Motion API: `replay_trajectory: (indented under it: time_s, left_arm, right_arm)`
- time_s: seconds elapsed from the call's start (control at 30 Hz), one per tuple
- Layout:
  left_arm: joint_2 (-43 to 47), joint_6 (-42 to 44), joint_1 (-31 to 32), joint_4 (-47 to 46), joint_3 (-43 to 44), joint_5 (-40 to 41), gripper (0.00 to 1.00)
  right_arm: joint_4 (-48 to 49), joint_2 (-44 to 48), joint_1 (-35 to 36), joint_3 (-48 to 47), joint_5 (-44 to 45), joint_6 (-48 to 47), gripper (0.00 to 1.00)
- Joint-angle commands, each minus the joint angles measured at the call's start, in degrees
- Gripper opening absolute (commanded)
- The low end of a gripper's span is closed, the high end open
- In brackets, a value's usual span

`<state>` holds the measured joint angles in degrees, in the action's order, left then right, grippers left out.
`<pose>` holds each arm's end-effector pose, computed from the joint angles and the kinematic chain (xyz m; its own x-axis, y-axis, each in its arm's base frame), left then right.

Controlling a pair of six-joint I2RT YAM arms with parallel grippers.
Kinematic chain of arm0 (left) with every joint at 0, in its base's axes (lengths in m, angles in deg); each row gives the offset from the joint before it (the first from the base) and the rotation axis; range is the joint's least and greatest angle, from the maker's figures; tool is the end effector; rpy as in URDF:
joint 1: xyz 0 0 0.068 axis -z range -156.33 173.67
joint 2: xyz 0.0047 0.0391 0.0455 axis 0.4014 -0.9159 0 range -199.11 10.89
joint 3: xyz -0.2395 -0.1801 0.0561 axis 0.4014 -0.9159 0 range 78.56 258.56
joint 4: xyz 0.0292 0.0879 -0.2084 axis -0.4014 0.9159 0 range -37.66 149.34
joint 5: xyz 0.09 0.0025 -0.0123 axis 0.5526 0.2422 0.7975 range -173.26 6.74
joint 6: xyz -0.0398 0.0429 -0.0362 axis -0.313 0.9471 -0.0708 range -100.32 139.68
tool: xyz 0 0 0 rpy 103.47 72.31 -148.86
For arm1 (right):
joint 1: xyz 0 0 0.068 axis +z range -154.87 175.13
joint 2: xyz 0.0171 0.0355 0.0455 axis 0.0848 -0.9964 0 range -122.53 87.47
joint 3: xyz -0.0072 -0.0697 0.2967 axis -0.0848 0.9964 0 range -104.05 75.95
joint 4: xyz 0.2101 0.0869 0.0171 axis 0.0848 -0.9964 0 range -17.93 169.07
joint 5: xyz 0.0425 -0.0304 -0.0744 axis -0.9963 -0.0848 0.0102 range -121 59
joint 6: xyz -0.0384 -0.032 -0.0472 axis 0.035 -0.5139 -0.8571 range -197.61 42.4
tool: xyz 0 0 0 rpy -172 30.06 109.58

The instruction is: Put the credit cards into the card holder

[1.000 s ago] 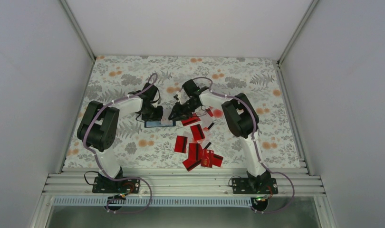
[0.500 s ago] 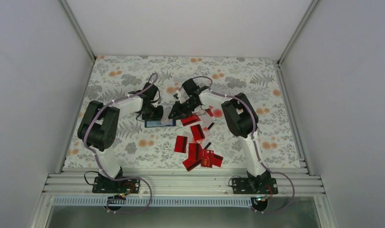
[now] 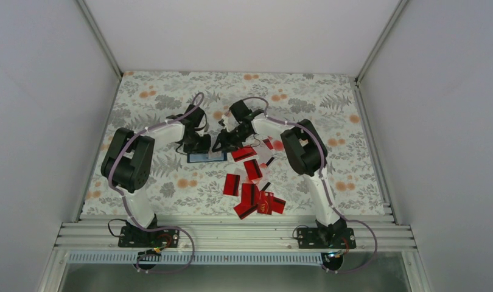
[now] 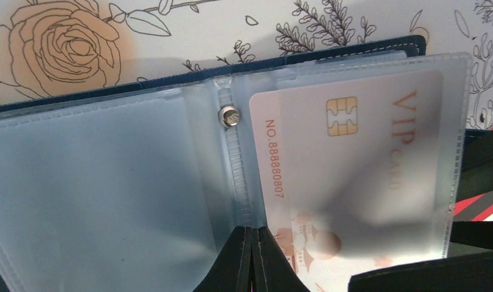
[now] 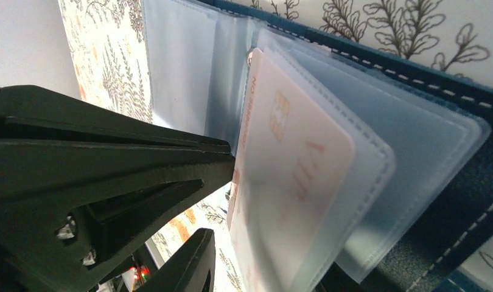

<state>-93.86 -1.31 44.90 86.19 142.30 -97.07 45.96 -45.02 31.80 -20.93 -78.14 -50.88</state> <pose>0.2993 -0.1304 0.1853 -0.9869 0.0101 -0.1613 0.0602 0.9493 -0.3086 0.3496 0.3110 0.1555 -0.9462 -0.3230 -0.0172 -0.2174 0.5955 0.7734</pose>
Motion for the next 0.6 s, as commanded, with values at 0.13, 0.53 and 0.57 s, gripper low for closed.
replay_trajectory:
  time_s: [0.13,0.53,0.57]
  left_arm:
    - [2.34,-0.38,0.30,4.47,2.89,1.99,0.04]
    - [10.30,-1.28,-2.22,11.11,3.67,7.76,0.07]
    - [11.48,-1.51,-2.62,11.68,3.47,8.50,0.08]
  right_arm:
    - [-3.21,0.26,0.84,-3.44,-0.24,-0.61,0.30]
    - [-6.76,-2.42,1.92,-10.55,-0.96,-0.45,0.30]
    - [-6.99,-2.90,2.18,-11.39,-1.19,-0.32,0.31]
